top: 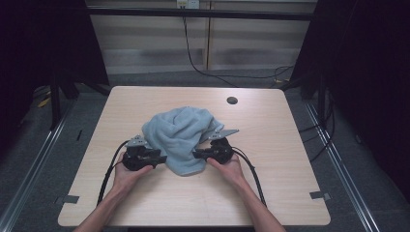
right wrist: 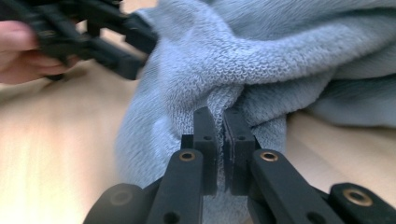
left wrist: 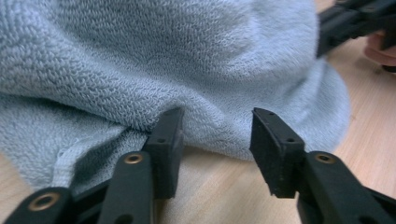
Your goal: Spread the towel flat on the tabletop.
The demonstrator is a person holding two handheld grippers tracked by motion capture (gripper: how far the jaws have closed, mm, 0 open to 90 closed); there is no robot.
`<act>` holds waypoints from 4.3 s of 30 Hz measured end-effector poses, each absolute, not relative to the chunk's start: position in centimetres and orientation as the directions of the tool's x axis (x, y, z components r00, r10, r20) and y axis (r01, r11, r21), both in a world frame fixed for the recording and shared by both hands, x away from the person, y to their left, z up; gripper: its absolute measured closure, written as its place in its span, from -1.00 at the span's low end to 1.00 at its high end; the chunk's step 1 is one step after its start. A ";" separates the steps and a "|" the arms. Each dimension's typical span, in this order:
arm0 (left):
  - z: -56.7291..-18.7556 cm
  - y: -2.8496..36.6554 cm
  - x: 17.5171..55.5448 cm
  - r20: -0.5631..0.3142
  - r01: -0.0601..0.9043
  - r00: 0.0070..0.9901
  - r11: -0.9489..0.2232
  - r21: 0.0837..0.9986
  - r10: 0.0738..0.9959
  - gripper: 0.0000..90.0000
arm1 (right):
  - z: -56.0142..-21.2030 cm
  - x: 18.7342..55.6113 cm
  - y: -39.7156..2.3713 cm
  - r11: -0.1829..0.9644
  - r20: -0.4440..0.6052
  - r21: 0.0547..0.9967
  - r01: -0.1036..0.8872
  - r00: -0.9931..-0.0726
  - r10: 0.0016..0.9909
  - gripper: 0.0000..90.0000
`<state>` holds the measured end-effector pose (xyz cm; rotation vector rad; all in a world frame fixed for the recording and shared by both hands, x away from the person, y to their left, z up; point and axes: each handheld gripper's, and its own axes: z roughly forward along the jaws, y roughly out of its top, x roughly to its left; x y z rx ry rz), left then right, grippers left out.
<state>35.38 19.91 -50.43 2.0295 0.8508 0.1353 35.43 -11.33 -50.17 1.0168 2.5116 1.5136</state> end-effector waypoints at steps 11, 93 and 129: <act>-50.0 19.7 34.4 -0.232 0.489 0.801 -0.379 0.785 0.553 1.00 | -49.3 31.5 -12.8 0.329 0.290 0.798 0.505 -0.801 0.524 0.91; -45.7 25.1 33.6 -0.281 0.467 0.771 -0.207 0.860 0.572 0.68 | -41.9 27.4 -25.0 0.153 0.177 0.901 0.406 -0.666 0.724 0.98; -50.1 17.9 29.1 -0.187 0.374 0.906 -0.510 0.775 0.380 -0.14 | -49.7 27.7 -22.5 0.352 0.188 0.752 0.558 -0.692 0.697 0.12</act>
